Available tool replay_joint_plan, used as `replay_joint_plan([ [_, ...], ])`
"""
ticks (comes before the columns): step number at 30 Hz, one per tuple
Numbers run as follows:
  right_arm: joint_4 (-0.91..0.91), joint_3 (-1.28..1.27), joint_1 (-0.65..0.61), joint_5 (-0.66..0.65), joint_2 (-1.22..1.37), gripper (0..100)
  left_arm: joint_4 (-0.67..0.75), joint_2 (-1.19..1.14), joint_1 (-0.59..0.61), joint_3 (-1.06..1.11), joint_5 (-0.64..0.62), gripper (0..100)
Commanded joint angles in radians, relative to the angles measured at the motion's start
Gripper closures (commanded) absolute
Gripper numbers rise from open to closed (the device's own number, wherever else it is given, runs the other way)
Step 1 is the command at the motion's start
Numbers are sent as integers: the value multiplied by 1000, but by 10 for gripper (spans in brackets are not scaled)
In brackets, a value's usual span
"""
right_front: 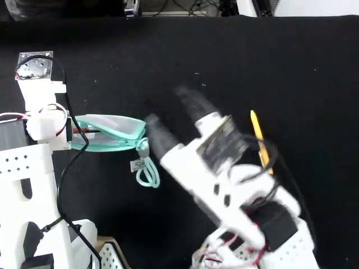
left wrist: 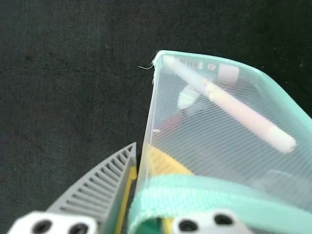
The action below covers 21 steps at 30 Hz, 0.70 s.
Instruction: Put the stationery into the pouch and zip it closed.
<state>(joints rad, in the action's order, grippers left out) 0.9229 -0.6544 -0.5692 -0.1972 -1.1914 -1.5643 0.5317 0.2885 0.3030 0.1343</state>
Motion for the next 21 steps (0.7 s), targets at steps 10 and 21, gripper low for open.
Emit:
replay_joint_plan([
  [10,-81,-58,736,-20,608,744,14,-21,18,30,8,970],
  [21,244,737,798,-203,1575,744,12,-21,22,30,6,970],
])
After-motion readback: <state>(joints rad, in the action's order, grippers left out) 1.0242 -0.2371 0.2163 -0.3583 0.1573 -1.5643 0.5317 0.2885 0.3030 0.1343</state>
